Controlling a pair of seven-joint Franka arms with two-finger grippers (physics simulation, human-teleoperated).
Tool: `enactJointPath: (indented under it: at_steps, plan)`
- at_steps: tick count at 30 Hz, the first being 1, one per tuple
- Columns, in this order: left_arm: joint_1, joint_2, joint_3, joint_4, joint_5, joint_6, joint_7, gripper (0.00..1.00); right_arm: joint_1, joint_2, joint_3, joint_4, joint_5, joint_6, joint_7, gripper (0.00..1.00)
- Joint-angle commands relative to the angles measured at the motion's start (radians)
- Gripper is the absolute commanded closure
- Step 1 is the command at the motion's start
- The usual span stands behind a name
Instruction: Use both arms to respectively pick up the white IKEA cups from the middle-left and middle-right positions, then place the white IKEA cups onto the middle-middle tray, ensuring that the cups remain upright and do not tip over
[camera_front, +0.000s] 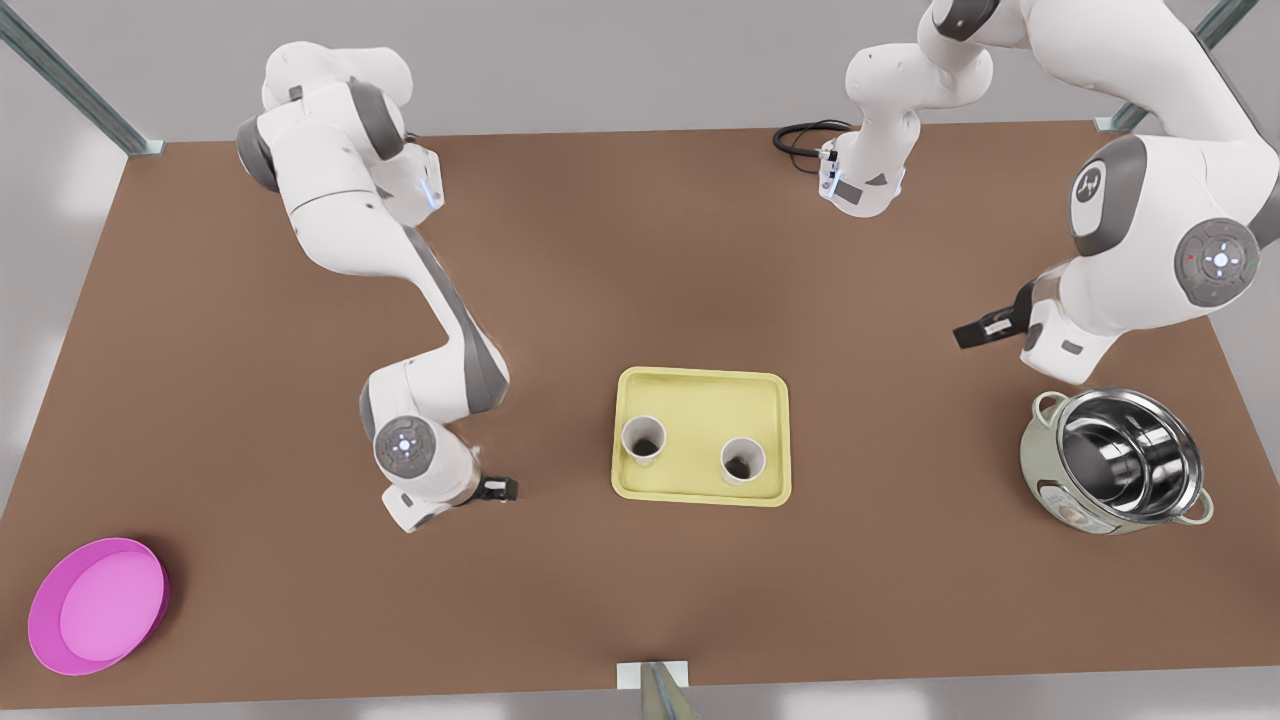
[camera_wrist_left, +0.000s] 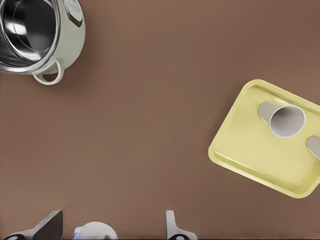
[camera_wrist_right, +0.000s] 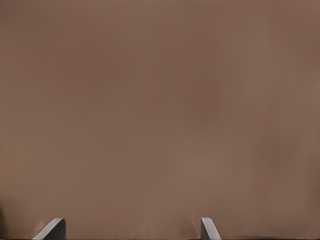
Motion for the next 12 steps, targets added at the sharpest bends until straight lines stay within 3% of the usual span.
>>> enactJointPath:
  at_steps: [1, 6, 8, 12]
  plan:
    - [0.0, -0.001, 0.0, 0.001, -0.003, -0.069, 0.263, 0.0, -0.027, -0.028, -0.074, 0.004, -0.107, -0.365, -0.521, 0.0]
    - [0.0, -0.001, 0.0, 0.0, -0.003, -0.049, 0.264, 0.0, -0.082, -0.459, -0.081, -0.05, -0.089, -0.548, -0.562, 0.0]
    - [0.0, -0.002, 0.0, 0.0, -0.008, -0.027, 0.266, 0.0, -0.087, -0.62, -0.081, -0.197, -0.006, -0.537, -0.503, 0.0]
    - [0.0, -0.002, 0.0, 0.0, -0.011, -0.029, 0.266, 0.0, -0.085, -0.655, -0.081, -0.228, 0.011, -0.535, -0.482, 0.0]
